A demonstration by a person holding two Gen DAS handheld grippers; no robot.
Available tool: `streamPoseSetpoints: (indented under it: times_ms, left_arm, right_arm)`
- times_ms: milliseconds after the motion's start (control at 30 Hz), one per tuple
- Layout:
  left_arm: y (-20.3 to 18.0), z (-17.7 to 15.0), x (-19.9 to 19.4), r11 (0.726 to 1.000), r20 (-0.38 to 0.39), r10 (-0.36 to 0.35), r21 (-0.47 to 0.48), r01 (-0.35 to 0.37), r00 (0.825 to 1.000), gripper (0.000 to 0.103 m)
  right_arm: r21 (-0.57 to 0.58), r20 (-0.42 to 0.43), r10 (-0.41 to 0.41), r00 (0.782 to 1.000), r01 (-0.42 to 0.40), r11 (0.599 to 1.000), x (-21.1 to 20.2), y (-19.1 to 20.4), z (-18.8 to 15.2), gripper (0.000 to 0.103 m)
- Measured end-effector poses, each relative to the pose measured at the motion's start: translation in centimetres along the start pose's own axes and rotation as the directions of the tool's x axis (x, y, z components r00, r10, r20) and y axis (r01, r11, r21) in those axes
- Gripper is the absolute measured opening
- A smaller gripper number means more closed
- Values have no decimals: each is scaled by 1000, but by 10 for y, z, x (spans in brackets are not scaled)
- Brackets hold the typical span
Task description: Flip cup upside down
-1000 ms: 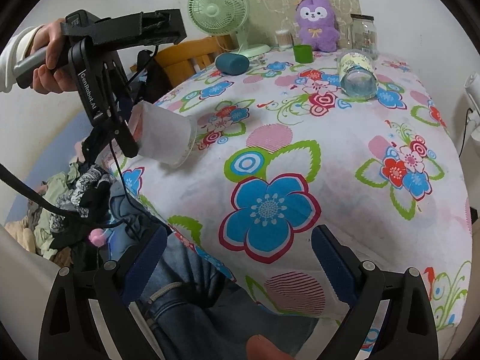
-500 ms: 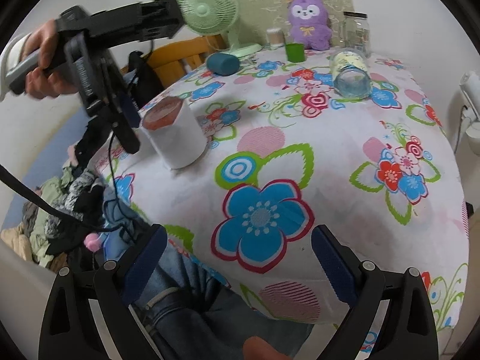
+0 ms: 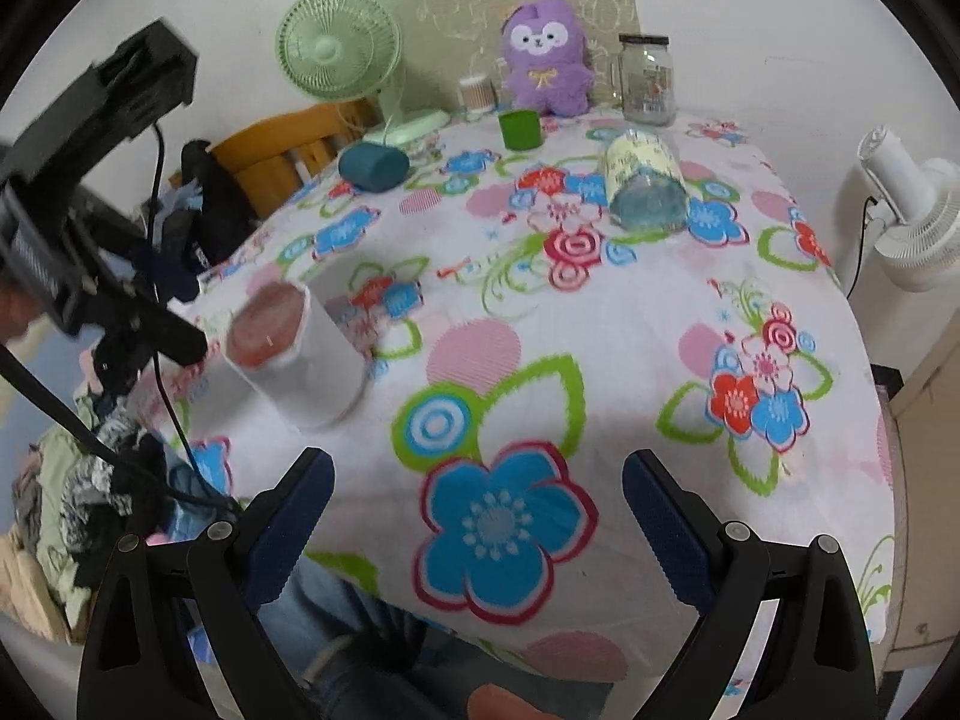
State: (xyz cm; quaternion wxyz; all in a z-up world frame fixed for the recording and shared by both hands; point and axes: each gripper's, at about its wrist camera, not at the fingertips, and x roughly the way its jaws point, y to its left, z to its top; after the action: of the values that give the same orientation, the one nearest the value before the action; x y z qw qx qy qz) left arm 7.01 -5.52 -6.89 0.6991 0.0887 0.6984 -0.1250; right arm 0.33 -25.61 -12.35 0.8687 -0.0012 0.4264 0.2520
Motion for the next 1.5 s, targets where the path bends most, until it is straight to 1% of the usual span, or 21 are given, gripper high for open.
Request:
streamPoseSetpoints:
  times_ms: [133, 267, 333, 433, 600, 800, 933, 1100, 1200, 1233, 1267, 1433, 1500]
  left_arm:
    - [5, -7, -8, 1000, 85, 21, -24, -19, 996, 90]
    - [16, -11, -18, 997, 173, 33, -68, -21, 984, 90]
    - [20, -14, -24, 995, 227, 39, -95, -17, 973, 90]
    - [25, -17, -29, 993, 287, 50, -118, -16, 957, 90]
    - [28, -27, -31, 990, 356, 66, -141, -16, 932, 91]
    - [34, -40, -33, 984, 429, 34, -171, 44, 903, 91]
    - [33, -46, -36, 981, 466, 30, -184, 64, 884, 91]
    - [30, -55, -41, 978, 522, 30, -190, 82, 853, 92]
    - [30, -60, -43, 976, 566, 41, -200, 89, 824, 93]
    - [30, -63, -43, 974, 587, 55, -208, 85, 807, 93]
    - [31, -65, -42, 973, 602, 64, -216, 85, 796, 93]
    - [37, -76, -41, 958, 647, 95, -265, 106, 756, 94]
    - [38, -81, -40, 954, 667, 114, -281, 107, 736, 94]
  right_arm:
    - [-7, 28, -10, 1000, 10, 1000, -8, 11, 13, 98]
    - [-26, 56, -32, 998, 34, 999, -15, 22, 23, 98]
    - [-38, 70, -38, 997, 41, 998, -19, 29, 28, 98]
    - [-46, 88, -45, 995, 49, 998, -24, 38, 33, 98]
    - [-75, 121, -66, 991, 75, 994, -34, 53, 39, 98]
    - [-119, 159, -90, 983, 109, 987, -48, 72, 45, 98]
    - [-140, 184, -105, 977, 132, 981, -58, 84, 47, 98]
    - [-149, 219, -135, 966, 170, 974, -69, 90, 50, 98]
    - [-145, 231, -132, 964, 168, 975, -74, 92, 52, 98]
    - [-146, 236, -134, 962, 171, 974, -75, 93, 52, 98]
    - [-148, 240, -138, 961, 176, 973, -75, 95, 52, 98]
    - [-155, 255, -149, 955, 193, 969, -75, 102, 50, 98]
    - [-151, 273, -154, 950, 200, 968, -76, 105, 48, 98]
